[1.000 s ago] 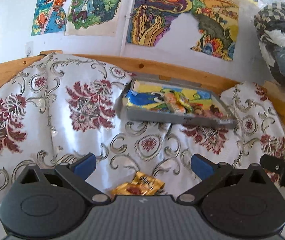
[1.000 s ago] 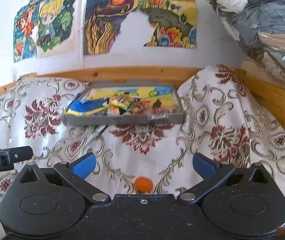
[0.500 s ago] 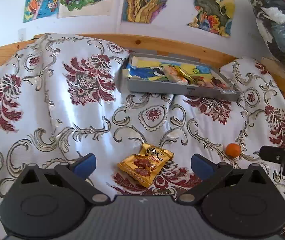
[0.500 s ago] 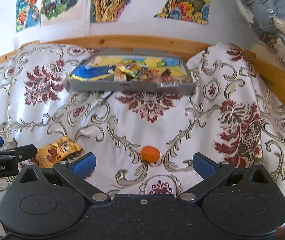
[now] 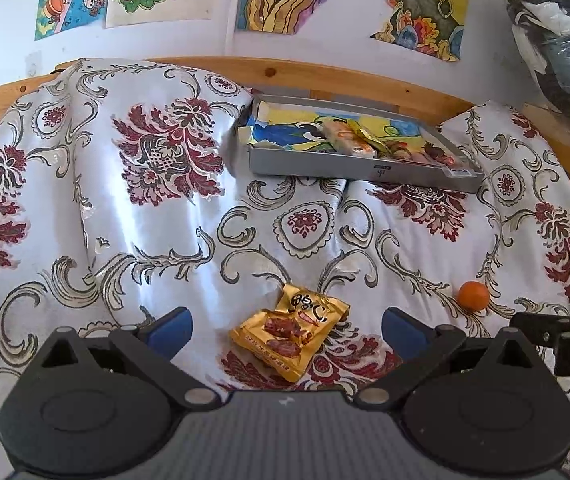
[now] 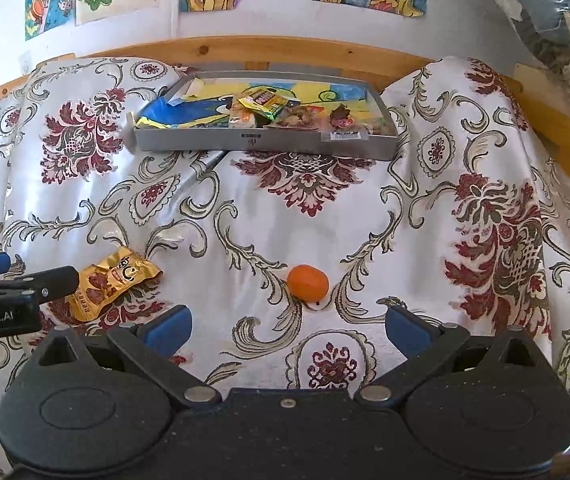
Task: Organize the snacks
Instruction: 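Move both open tools over the gold duck-snack pack and the orange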
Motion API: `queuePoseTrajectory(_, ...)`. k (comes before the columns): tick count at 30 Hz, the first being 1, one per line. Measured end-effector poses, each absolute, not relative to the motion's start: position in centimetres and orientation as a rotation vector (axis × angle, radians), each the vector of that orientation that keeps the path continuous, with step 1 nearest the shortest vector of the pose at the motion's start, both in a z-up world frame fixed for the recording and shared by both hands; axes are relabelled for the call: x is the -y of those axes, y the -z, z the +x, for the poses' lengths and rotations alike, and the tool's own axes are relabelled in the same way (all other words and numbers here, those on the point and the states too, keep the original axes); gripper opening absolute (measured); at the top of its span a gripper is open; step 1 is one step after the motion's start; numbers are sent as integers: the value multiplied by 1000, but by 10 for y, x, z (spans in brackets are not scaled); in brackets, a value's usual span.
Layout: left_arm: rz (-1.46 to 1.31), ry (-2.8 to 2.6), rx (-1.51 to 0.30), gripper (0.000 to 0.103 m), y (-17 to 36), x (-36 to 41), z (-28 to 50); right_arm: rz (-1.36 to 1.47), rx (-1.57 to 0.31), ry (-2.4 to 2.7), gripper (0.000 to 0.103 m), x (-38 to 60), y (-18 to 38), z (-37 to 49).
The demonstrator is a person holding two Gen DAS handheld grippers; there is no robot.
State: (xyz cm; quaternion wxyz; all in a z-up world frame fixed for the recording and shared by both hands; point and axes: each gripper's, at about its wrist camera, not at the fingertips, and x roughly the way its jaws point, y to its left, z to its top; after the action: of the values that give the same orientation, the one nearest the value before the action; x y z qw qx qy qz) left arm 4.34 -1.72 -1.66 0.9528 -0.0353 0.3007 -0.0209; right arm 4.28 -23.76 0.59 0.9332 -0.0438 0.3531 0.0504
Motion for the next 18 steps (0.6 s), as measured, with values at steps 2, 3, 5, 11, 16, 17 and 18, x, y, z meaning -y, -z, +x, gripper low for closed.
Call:
queuePoseTrajectory(2,-70,45,-614,102,18,17,46,-86,-730,-108,102,238,-5,47)
queuePoseTrajectory(3,-70,48,-617,102,18,17,48,-83,-735,-110,102,239,-4,49)
queuePoseTrajectory(5,-77,62,-625,102,20,17,51,-74,-744,-106,102,241,-3,53)
queuePoseTrajectory(11,-107,95,-647,103,26,13,65,-96,-753,-124,102,245,-4,69)
queuePoseTrajectory(16,-82,151,-672,103,35,14,79,-128,-766,-197,102,246,-5,89)
queuePoseTrajectory(17,-75,164,-687,103,38,14,83,-127,-778,-214,102,247,-4,93)
queuePoseTrajectory(18,-72,169,-697,103,41,14,86,-122,-792,-237,102,248,-2,99)
